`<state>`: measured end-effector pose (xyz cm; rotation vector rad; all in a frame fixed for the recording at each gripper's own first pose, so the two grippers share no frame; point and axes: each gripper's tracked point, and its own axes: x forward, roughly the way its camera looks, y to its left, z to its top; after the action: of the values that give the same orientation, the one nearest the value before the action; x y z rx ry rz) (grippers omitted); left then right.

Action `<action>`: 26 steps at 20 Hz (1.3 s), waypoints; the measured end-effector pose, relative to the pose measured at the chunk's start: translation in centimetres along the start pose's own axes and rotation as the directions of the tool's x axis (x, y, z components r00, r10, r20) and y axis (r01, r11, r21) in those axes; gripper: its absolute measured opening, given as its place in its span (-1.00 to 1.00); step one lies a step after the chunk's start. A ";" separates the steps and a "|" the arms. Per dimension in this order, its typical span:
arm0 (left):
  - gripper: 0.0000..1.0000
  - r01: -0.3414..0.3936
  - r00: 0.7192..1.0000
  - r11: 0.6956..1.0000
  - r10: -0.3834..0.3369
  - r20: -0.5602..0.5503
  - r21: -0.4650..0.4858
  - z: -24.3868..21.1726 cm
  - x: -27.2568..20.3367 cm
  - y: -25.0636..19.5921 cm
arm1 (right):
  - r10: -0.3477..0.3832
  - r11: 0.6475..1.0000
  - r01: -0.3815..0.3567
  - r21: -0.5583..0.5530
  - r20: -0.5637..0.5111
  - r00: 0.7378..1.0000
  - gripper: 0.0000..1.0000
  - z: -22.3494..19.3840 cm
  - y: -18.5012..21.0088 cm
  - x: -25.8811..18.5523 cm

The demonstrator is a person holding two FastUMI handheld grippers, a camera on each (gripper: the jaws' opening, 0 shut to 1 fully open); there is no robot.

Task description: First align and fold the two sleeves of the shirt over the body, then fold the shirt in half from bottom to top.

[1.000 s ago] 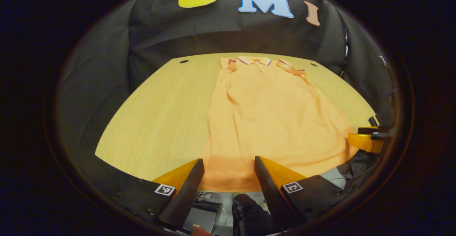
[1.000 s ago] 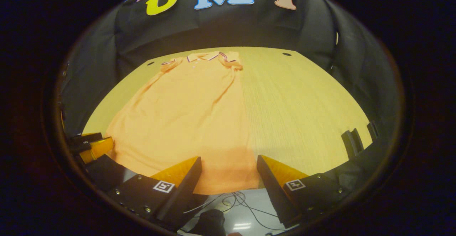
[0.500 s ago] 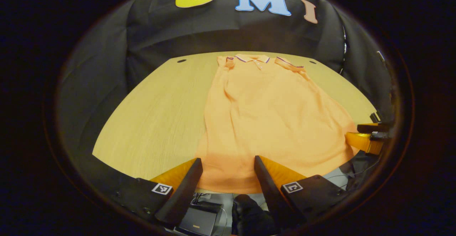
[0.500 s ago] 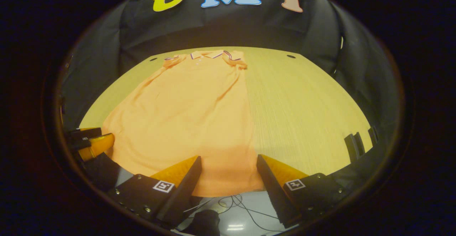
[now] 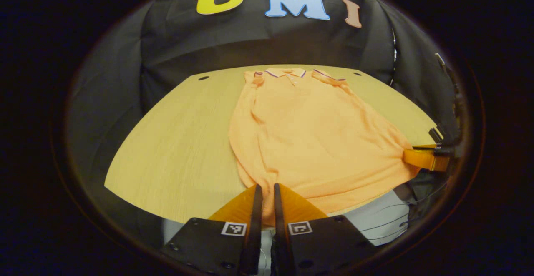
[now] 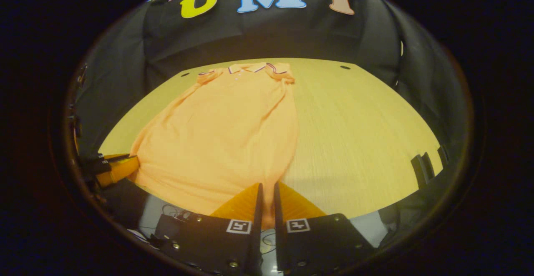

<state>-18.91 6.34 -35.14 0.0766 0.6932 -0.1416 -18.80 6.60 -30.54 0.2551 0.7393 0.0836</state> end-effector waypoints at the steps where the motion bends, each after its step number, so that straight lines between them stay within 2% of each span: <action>1: -0.74 -0.009 1.000 1.000 0.009 -0.001 0.000 0.0 0.1 0.0 | 0.014 1.000 -0.014 0.006 -0.019 1.000 -0.68 -0.3 0.2 0.0; 3: -0.75 -0.019 1.000 1.000 0.019 -0.016 0.007 -0.1 0.0 -0.1 | 0.039 0.999 -0.038 0.006 -0.029 0.999 -0.67 -0.4 0.1 -0.1; 4: -0.75 -0.017 1.000 1.000 0.018 -0.020 0.014 0.2 -0.1 -0.1 | 0.056 0.997 -0.055 0.057 -0.032 0.998 -0.97 -0.1 0.2 0.2; 5: -0.75 -0.022 0.999 1.000 0.022 -0.030 0.006 0.4 0.0 -0.2 | 0.073 0.994 -0.069 0.083 -0.049 0.996 -0.97 -0.3 0.3 -0.3; 6: -0.88 -0.017 0.999 1.000 0.018 -0.033 0.008 0.2 0.1 -0.2 | 0.089 0.991 -0.083 0.106 -0.051 0.995 -0.98 -0.1 0.3 -0.3; 11: -0.88 -0.030 0.999 0.999 0.030 -0.037 -0.009 1.4 -0.4 -0.3 | 0.100 0.991 -0.096 0.093 -0.049 0.994 -0.98 1.0 0.2 -1.3; 15: -0.88 -0.035 0.999 0.999 0.036 0.025 -0.028 5.2 -1.0 -0.4 | 0.110 0.991 -0.111 0.078 0.015 0.994 -0.98 4.8 0.4 -2.8; 21: -0.88 0.006 0.992 0.999 -0.001 0.125 -0.039 12.7 -1.2 -0.9 | 0.101 0.988 -0.114 0.107 0.127 0.987 -0.99 12.1 0.5 -3.9; 26: -0.88 0.038 0.981 0.998 -0.027 0.193 -0.054 19.0 1.0 -0.6 | 0.066 0.994 -0.080 0.070 0.182 0.981 -0.99 17.7 0.5 -2.8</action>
<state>-6.27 3.42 -21.23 -0.0035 0.5055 -0.1585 -8.88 3.07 -16.02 0.3584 0.5548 0.1008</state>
